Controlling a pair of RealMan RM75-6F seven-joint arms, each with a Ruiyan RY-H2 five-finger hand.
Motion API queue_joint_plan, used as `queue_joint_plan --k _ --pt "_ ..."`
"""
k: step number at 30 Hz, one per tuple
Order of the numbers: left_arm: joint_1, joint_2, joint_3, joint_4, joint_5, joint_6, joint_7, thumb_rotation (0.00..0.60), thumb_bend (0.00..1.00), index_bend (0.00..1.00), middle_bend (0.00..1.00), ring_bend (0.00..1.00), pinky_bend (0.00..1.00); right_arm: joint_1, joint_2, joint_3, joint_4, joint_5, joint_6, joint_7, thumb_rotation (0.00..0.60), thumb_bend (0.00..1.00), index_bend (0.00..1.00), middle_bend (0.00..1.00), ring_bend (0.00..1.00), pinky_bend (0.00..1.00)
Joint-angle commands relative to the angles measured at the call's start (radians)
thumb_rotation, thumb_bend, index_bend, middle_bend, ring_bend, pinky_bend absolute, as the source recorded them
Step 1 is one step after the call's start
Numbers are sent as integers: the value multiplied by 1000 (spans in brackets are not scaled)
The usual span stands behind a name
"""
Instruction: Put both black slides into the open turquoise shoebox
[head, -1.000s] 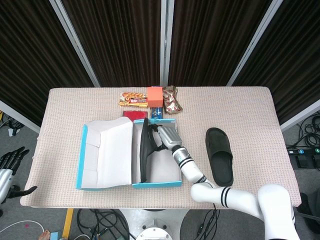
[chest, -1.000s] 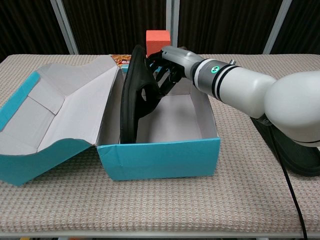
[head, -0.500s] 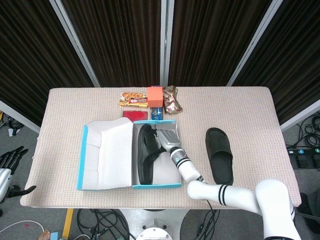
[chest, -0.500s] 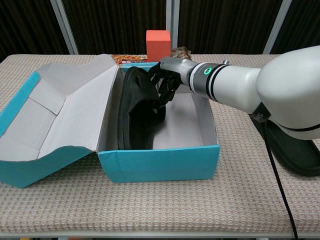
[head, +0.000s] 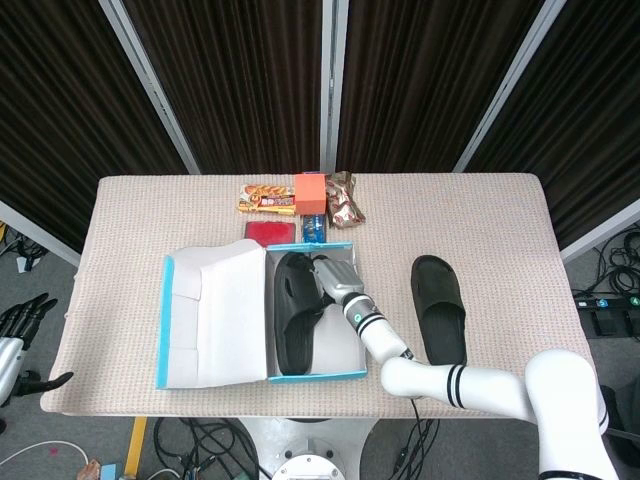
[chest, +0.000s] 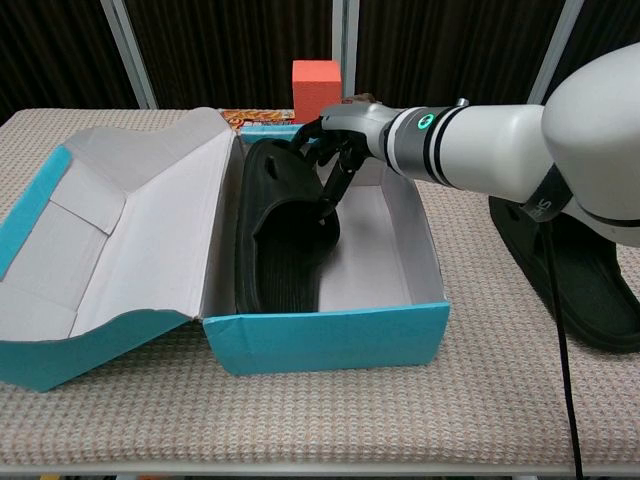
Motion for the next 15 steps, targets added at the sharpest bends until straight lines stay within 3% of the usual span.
queue_joint_plan --k 1,9,15 --pt "0 -2 1 0 1 0 1 600 20 72 17 0 0 7 35 -18 -23 19 -31 0 600 0 0 80 0 168" --pt "2 2 2 -8 5 5 9 600 20 72 17 0 0 18 123 -43 -112 70 -28 9 600 0 0 4 0 144" --pt "0 4 1 -24 10 8 27 600 20 72 17 0 0 -26 283 -36 -297 39 18 43 600 0 0 5 0 144"
